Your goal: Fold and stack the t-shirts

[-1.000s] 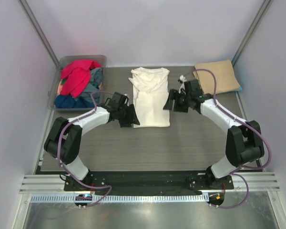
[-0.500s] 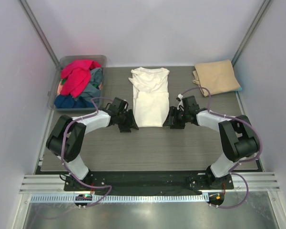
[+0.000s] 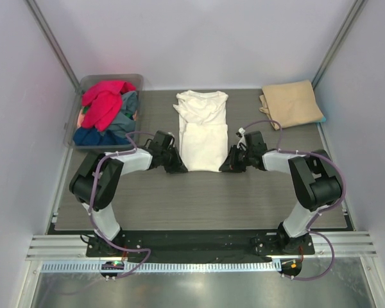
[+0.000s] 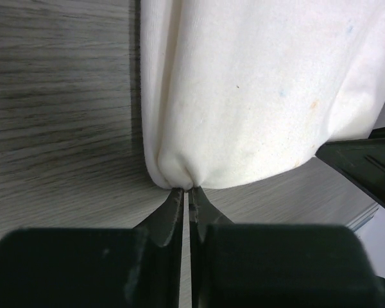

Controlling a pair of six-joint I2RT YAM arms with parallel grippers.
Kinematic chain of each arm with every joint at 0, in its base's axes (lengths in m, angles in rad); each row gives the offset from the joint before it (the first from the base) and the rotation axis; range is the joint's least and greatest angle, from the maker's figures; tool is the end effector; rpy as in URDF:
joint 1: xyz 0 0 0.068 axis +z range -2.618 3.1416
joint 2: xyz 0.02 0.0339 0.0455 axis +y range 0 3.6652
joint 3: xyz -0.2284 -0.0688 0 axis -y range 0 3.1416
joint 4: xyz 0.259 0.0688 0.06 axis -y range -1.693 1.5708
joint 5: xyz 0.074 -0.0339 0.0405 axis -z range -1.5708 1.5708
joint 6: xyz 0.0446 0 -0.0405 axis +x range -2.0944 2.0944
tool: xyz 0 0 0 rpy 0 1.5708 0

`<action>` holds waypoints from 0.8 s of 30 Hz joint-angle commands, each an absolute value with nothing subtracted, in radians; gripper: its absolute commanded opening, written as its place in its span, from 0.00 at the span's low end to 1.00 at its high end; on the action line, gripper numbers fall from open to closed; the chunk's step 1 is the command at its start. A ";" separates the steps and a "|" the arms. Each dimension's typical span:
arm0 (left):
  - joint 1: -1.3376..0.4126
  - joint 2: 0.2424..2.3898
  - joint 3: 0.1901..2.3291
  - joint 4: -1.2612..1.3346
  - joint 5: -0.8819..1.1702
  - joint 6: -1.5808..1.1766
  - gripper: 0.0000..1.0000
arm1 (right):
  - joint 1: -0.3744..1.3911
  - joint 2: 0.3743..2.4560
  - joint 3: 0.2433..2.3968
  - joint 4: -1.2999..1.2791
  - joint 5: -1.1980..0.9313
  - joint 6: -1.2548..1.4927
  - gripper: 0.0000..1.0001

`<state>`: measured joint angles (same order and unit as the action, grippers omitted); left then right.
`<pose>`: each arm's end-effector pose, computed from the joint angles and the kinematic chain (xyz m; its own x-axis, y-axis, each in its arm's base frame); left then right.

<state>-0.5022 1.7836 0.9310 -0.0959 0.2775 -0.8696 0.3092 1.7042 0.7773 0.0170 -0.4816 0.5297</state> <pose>0.3026 -0.1801 0.0862 -0.9201 -0.3330 -0.2060 -0.1552 0.7931 -0.5890 0.3019 0.1181 0.0791 -0.9221 0.1755 -0.3449 -0.0865 0.7753 0.6257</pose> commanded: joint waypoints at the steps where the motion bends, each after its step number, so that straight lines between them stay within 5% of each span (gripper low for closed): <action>1: -0.508 1.799 0.908 -0.094 0.247 -0.865 0.00 | 0.311 1.698 0.746 -0.011 -0.466 0.517 0.12; 9: -0.541 1.537 0.801 -0.214 0.222 -0.885 0.00 | 0.311 1.455 0.661 -0.118 -0.468 0.534 0.06; 24: -0.902 1.023 0.850 -0.648 -0.075 -1.088 0.00 | 0.351 0.902 0.710 -0.624 -0.393 0.644 0.01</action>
<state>-0.8558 1.0779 0.7933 -0.4595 0.0410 -1.0317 0.3485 0.9741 0.6548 -0.4759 -0.4416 0.6140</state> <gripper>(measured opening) 0.006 0.129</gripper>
